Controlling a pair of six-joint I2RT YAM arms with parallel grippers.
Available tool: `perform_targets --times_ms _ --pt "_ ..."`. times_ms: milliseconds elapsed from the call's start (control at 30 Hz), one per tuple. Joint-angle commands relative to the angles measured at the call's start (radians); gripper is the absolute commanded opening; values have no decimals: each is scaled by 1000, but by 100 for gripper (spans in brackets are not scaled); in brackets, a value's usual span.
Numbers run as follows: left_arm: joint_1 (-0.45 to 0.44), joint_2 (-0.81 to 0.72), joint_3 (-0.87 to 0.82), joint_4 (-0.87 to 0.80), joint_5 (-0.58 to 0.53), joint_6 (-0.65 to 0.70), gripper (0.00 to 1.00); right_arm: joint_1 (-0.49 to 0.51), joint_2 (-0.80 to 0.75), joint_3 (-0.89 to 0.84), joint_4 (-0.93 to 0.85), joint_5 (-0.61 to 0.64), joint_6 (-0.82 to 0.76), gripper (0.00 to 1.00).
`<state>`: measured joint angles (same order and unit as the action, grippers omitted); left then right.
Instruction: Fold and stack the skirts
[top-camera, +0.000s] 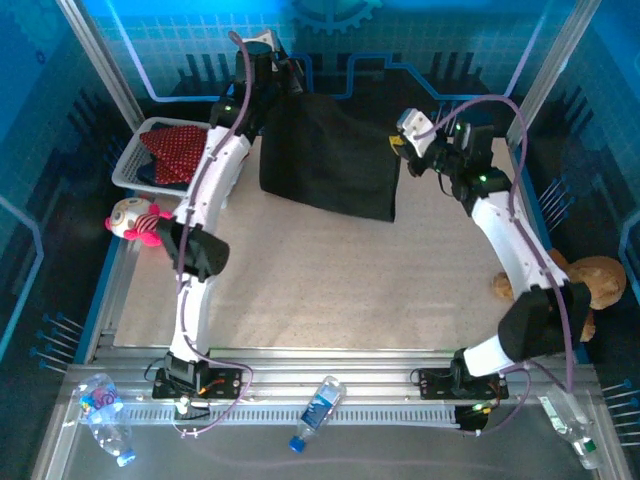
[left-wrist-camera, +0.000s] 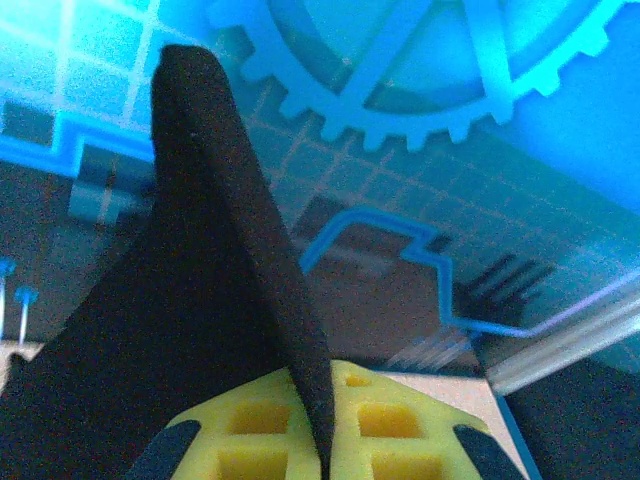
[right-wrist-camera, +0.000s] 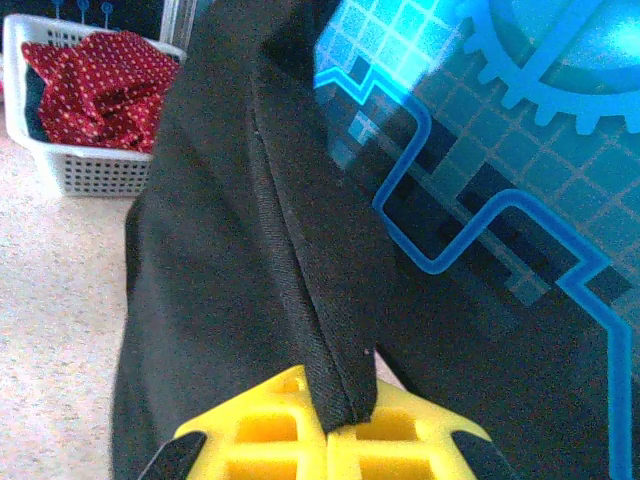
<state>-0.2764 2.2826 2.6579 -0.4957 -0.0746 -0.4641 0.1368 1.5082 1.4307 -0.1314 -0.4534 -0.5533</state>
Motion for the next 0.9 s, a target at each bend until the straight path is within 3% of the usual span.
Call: perform_targets --times_ms 0,67,167,333,533,567,600,633,667,700,733,800,867 --pt "22 19 161 49 32 47 0 -9 19 148 -16 -55 -76 0" --pt "23 -36 79 98 47 57 0 -4 16 175 -62 -37 -125 0" --pt "23 -185 -187 168 64 61 0 28 -25 136 -137 51 -220 0" --pt "20 -474 -752 300 103 0 0 138 -170 -149 -131 211 -317 0" --pt "8 -795 -1505 415 33 -240 5 458 -323 -466 -203 311 -254 0" --pt "8 -838 -1592 393 -10 -275 13 516 -326 -488 -243 301 -205 5" --pt "7 -891 -1681 360 -64 -315 29 565 -321 -494 -281 285 -160 16" --pt "9 -949 -1754 329 -104 -353 40 610 -311 -497 -322 256 -104 40" --pt "11 -1002 -1812 302 -127 -378 46 638 -300 -495 -360 231 -69 53" --pt "9 -1070 -1861 270 -155 -397 58 656 -292 -491 -390 211 -31 82" --pt "9 -1141 -1897 233 -189 -415 73 660 -293 -489 -410 191 2 100" --pt "9 -1262 -1936 138 -279 -452 94 652 -319 -502 -372 194 68 100" --pt "11 -1352 -1954 54 -352 -483 99 621 -354 -529 -267 229 188 100"
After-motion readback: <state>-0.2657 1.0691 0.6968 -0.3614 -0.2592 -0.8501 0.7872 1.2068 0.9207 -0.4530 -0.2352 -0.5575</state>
